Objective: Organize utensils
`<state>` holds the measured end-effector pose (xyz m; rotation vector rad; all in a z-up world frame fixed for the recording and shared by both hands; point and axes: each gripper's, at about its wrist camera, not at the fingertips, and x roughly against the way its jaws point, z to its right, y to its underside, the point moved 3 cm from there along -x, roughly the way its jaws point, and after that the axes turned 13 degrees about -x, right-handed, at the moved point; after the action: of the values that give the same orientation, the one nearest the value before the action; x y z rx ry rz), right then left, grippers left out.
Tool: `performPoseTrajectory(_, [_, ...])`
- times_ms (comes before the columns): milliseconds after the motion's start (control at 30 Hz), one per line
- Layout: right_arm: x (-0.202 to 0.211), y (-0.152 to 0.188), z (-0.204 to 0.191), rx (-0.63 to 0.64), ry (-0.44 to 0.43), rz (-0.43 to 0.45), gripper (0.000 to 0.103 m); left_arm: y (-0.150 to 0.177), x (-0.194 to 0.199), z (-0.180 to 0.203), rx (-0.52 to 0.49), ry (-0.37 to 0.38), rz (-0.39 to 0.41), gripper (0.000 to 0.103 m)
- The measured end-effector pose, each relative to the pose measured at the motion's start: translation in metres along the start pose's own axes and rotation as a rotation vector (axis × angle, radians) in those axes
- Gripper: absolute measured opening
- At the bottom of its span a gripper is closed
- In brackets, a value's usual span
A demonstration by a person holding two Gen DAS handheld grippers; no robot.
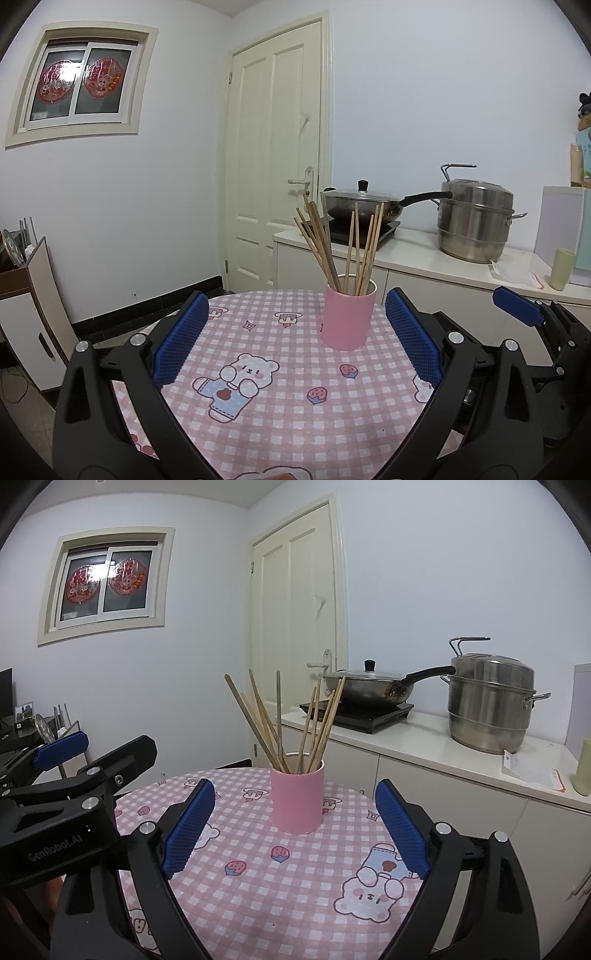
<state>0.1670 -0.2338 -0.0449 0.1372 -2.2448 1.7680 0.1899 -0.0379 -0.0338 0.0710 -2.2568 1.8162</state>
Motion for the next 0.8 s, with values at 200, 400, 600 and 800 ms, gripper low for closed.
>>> performPoseTrajectory(200, [-0.0009,0.0007,-0.0020,0.000,-0.001,-0.003,0.085,0.0003,-0.0013,-0.0006,-0.001,-0.007,0.000,0.095])
performPoseTrajectory(400, [-0.0025,0.0005,-0.0033,0.000,-0.006,-0.005,0.087,0.0003,-0.0018,0.0011,-0.007,-0.016,0.001,0.095])
performPoseTrajectory(600, [-0.0029,0.0010,-0.0035,0.001,-0.007,-0.004,0.087,-0.0002,-0.0017,0.0009,-0.005,-0.022,0.003,0.095])
performPoseTrajectory(800, [-0.0017,0.0017,-0.0060,0.004,-0.009,-0.003,0.087,-0.0004,-0.0013,0.0002,-0.001,-0.032,0.002,0.095])
